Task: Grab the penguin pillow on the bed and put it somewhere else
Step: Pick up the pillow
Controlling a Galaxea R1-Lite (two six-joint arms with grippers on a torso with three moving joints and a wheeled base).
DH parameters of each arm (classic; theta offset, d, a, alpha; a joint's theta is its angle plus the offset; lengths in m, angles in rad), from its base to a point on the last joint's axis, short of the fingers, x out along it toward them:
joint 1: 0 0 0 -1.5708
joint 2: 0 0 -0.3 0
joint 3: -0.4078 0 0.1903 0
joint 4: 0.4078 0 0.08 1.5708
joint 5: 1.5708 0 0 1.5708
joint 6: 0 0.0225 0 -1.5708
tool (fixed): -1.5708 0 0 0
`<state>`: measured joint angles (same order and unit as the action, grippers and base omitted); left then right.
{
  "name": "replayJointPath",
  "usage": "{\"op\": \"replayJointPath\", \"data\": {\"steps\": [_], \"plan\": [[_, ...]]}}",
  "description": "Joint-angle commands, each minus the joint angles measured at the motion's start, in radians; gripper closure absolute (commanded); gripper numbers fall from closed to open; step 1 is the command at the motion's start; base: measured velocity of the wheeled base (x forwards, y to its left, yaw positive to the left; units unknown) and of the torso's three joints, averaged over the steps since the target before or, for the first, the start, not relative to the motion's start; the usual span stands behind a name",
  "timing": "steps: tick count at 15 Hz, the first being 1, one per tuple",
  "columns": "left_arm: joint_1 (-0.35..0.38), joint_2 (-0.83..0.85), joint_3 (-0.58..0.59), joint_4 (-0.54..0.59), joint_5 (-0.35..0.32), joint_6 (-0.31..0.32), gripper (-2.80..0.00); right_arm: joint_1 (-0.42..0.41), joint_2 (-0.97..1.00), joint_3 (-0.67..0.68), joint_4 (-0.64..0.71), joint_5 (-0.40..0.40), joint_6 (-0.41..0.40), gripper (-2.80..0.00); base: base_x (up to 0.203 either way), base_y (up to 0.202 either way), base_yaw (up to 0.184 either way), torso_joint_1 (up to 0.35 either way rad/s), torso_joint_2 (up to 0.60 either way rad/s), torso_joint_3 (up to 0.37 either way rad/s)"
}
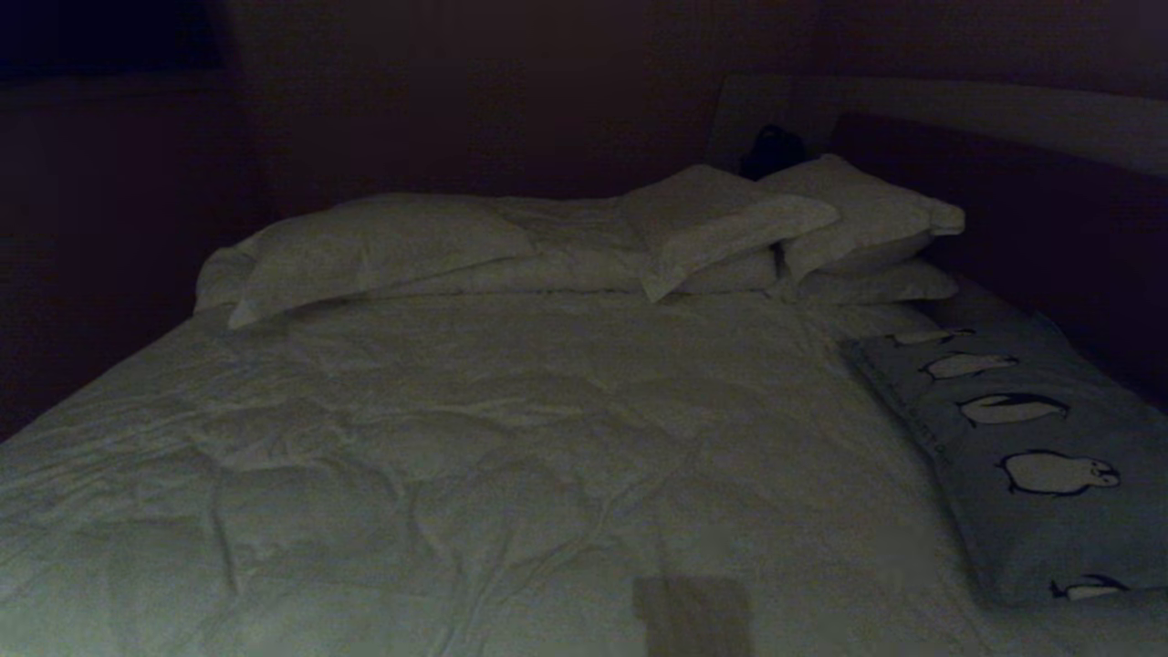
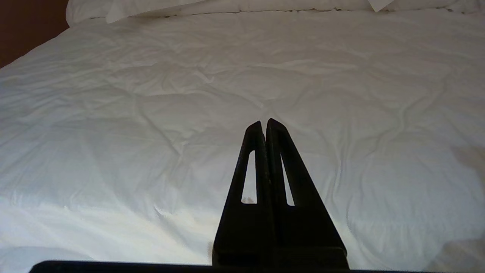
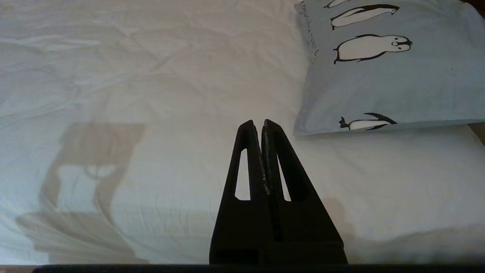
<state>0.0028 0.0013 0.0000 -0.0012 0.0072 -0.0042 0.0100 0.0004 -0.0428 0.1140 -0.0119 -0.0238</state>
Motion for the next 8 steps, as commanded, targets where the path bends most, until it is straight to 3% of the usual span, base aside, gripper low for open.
{"op": "replayJointPath", "data": {"steps": [1, 8], "plan": [[0.000, 0.000, 0.000, 0.000, 0.000, 0.000, 0.00, 0.000, 0.000, 0.000, 0.001, 0.000, 0.000, 0.00, 0.000, 0.000, 0.000, 0.000, 0.00, 0.000], [0.000, 0.000, 0.000, 0.000, 0.000, 0.000, 0.00, 0.001, 0.000, 0.000, 0.001, 0.000, 0.001, 0.00, 0.000, 0.000, 0.000, 0.000, 0.00, 0.000]]}}
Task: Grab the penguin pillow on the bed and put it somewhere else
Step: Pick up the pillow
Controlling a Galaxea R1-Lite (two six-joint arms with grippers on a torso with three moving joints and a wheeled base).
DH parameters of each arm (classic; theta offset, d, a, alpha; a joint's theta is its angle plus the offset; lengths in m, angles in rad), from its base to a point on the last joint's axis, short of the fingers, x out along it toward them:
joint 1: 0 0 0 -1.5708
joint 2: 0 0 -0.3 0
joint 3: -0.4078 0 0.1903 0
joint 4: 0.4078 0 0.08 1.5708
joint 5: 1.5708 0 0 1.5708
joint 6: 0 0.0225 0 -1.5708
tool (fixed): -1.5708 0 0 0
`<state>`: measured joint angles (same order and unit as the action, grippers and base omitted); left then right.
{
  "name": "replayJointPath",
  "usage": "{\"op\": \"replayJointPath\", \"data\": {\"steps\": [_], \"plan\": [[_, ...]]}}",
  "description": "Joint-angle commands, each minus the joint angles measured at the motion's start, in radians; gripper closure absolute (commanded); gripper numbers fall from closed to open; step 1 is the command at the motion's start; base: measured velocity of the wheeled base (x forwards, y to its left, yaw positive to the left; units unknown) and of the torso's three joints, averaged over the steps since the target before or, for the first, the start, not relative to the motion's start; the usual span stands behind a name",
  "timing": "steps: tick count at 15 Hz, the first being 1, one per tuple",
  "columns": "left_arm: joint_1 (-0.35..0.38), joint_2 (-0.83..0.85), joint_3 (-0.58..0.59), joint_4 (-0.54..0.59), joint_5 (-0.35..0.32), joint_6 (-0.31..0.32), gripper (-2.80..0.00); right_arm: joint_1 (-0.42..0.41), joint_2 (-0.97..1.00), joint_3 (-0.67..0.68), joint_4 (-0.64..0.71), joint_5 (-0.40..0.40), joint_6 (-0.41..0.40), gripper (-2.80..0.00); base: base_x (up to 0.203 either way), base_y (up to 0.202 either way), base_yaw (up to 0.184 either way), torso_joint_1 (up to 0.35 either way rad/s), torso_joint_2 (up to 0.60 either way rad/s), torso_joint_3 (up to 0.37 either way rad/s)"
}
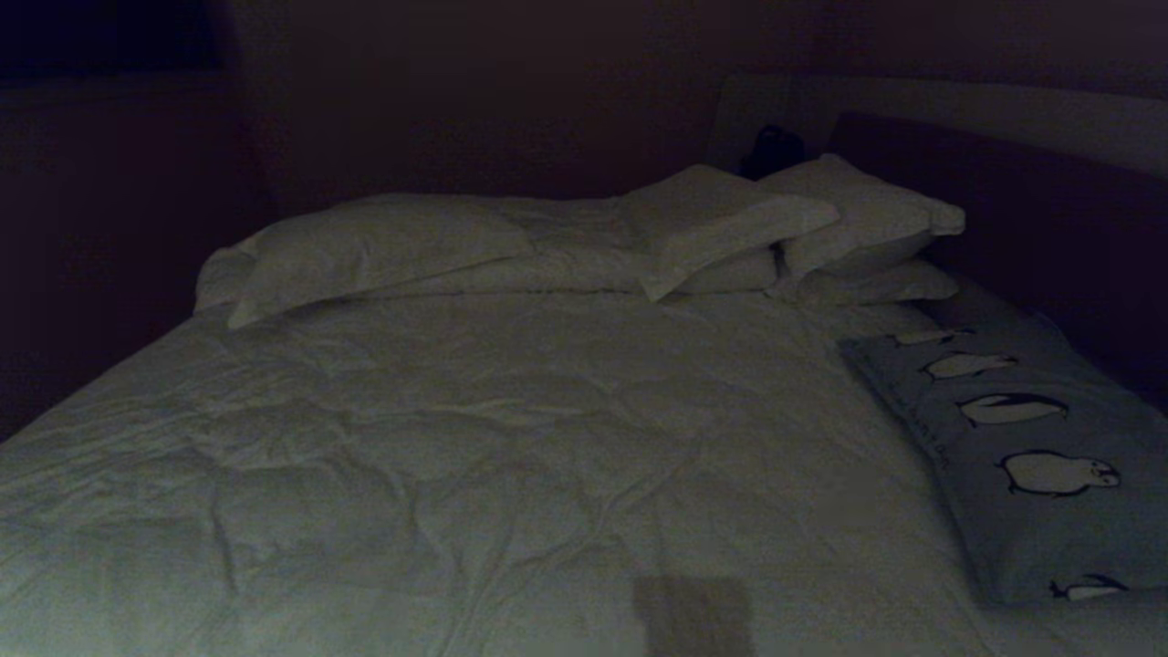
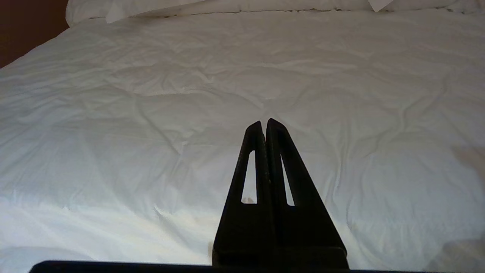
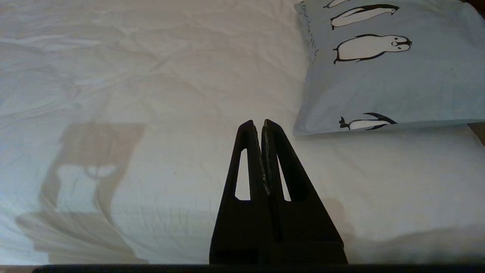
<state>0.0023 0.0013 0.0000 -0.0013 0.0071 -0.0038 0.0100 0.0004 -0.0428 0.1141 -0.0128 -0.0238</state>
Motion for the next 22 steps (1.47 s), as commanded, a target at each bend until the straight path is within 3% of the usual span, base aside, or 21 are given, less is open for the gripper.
{"op": "replayJointPath", "data": {"steps": [1, 22], "plan": [[0.001, 0.000, 0.000, 0.000, 0.001, -0.001, 0.00, 0.001, 0.000, 0.000, 0.001, 0.000, -0.001, 0.00, 0.000, 0.000, 0.000, 0.000, 0.00, 0.000], [0.001, 0.000, 0.000, 0.000, 0.001, -0.001, 0.00, -0.001, 0.001, -0.009, 0.010, -0.002, -0.030, 0.00, 0.000, 0.000, 0.000, 0.000, 0.00, 0.000]]}}
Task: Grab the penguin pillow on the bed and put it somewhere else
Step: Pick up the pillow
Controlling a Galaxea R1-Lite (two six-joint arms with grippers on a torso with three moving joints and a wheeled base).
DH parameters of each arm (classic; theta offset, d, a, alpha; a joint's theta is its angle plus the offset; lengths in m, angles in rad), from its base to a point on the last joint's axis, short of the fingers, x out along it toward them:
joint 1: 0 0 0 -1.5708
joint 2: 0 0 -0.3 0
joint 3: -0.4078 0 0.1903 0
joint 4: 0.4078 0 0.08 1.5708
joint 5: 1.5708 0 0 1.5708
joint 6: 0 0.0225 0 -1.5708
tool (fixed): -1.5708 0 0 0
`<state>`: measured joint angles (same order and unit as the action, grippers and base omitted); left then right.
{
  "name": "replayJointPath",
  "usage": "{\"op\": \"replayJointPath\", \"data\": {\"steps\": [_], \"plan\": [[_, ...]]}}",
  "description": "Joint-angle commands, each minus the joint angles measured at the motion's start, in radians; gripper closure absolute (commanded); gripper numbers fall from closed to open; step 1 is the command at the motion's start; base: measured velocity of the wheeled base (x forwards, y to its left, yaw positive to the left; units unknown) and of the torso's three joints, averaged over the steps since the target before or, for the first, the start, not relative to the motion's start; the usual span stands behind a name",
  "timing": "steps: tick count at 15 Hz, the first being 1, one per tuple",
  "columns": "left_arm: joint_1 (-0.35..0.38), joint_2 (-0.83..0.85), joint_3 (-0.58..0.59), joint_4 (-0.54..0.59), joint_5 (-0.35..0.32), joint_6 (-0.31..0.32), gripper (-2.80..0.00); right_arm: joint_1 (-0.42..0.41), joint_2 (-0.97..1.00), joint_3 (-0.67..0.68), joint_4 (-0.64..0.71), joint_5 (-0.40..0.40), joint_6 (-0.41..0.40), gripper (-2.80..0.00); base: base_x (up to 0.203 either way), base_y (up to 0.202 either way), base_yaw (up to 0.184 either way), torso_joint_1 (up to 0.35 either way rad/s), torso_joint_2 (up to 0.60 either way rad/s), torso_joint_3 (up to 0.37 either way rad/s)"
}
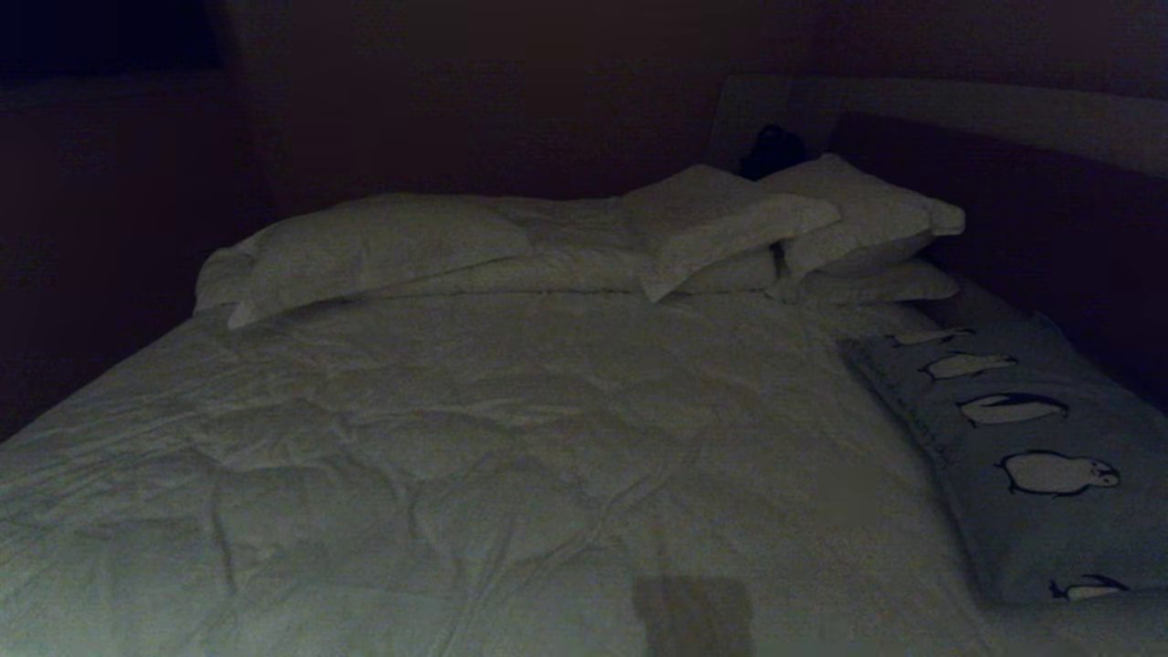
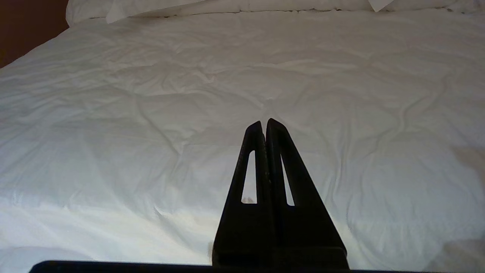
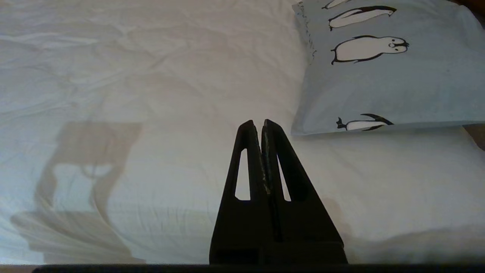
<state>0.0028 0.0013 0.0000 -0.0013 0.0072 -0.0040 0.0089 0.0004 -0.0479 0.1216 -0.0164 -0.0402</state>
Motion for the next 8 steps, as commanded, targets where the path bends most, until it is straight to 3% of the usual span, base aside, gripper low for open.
{"op": "replayJointPath", "data": {"steps": [1, 4, 8], "plan": [[0.000, 0.000, 0.000, 0.000, 0.000, -0.001, 0.00, 0.000, 0.001, -0.004, 0.001, 0.004, -0.023, 0.00, 0.000, 0.000, 0.000, 0.000, 0.00, 0.000], [0.000, 0.000, 0.000, 0.000, 0.000, -0.001, 0.00, -0.001, 0.002, -0.027, 0.002, 0.006, -0.031, 0.00, 0.000, 0.000, 0.000, 0.000, 0.00, 0.000], [0.000, 0.000, 0.000, 0.000, 0.000, -0.001, 0.00, 0.000, 0.103, -0.208, 0.019, 0.010, -0.046, 0.00, 0.000, 0.000, 0.000, 0.000, 0.00, 0.000]]}}
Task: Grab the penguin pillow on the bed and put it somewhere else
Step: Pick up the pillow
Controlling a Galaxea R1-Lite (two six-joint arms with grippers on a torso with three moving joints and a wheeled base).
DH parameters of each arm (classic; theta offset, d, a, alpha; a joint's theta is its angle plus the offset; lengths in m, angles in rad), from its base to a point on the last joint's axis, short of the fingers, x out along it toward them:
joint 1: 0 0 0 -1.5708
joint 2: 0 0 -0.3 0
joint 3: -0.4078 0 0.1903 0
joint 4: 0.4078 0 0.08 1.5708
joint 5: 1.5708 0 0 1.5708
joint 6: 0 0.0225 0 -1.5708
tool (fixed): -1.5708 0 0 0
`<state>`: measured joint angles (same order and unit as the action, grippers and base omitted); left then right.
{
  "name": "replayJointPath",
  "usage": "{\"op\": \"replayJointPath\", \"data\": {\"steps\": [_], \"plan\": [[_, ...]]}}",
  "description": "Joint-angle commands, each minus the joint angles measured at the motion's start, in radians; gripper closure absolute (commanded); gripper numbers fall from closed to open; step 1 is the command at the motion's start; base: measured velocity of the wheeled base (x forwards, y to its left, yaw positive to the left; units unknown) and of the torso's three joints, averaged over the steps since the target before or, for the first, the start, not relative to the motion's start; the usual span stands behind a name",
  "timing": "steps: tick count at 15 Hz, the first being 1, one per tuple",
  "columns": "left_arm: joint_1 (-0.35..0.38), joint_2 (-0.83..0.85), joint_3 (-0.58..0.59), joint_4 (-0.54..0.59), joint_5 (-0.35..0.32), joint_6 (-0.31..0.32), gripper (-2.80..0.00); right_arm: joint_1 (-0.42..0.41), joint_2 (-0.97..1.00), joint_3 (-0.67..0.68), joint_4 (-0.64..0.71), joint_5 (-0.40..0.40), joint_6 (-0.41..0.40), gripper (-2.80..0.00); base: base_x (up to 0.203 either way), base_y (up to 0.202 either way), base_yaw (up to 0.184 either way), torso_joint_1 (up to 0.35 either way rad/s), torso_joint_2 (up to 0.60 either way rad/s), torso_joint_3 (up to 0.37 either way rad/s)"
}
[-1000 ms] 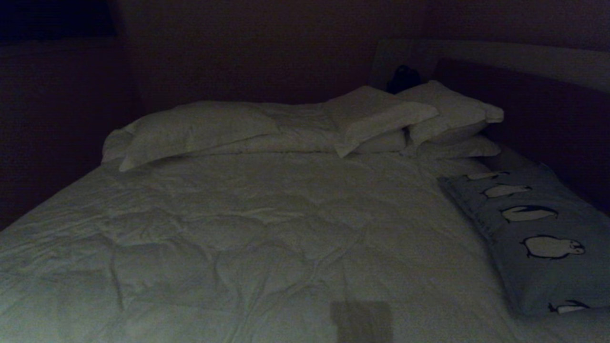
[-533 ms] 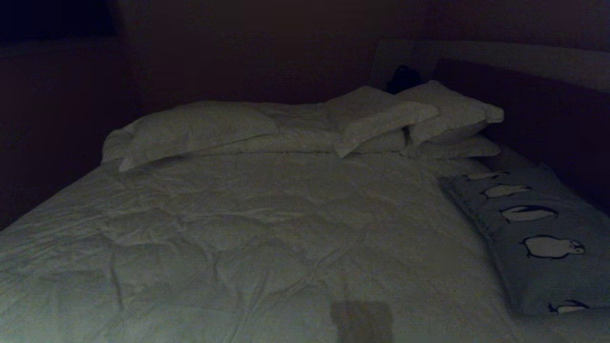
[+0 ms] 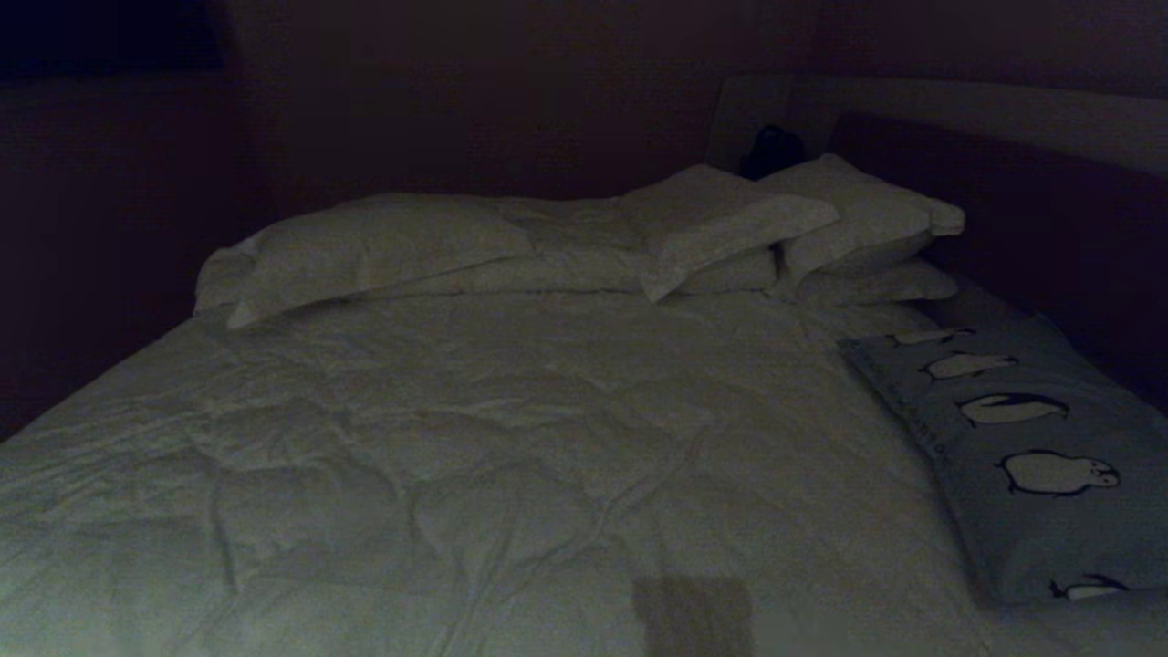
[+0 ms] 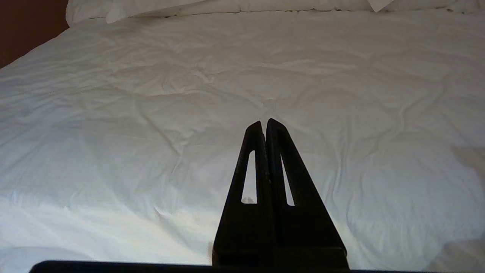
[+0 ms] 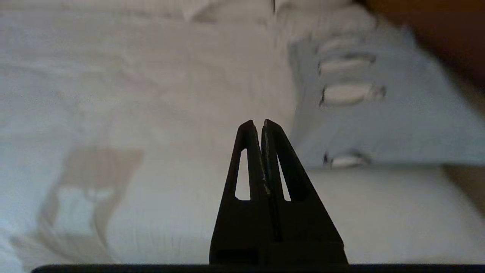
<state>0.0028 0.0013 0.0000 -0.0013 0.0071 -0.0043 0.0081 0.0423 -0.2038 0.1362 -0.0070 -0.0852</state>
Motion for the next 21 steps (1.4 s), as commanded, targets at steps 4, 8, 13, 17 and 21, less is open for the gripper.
{"op": "replayJointPath", "data": {"steps": [4, 8, 13, 17, 21], "plan": [[0.000, 0.000, 0.000, 0.000, 0.001, 0.000, 0.00, 0.003, 0.253, -0.154, 0.006, -0.005, 0.017, 0.00, 0.000, 0.000, 0.000, 0.000, 0.00, 0.000], [0.000, 0.000, 0.000, 0.000, 0.001, 0.000, 0.00, 0.003, 0.489, -0.212, 0.007, -0.011, 0.036, 0.00, 0.000, 0.000, 0.000, 0.000, 0.00, 0.000], [0.000, 0.000, 0.000, 0.000, 0.001, 0.000, 0.00, 0.001, 0.722, -0.319, 0.011, -0.017, 0.110, 0.00, 0.000, 0.000, 0.000, 0.000, 0.00, 0.000], [0.000, 0.000, 0.000, 0.000, 0.001, 0.000, 0.00, 0.001, 0.809, -0.377, 0.013, -0.016, 0.151, 0.00, 0.000, 0.000, 0.000, 0.000, 0.00, 0.000], [0.000, 0.000, 0.000, 0.000, 0.001, 0.000, 0.00, 0.001, 0.882, -0.427, 0.015, -0.016, 0.183, 0.00, 0.000, 0.000, 0.000, 0.000, 0.00, 0.000]]}}
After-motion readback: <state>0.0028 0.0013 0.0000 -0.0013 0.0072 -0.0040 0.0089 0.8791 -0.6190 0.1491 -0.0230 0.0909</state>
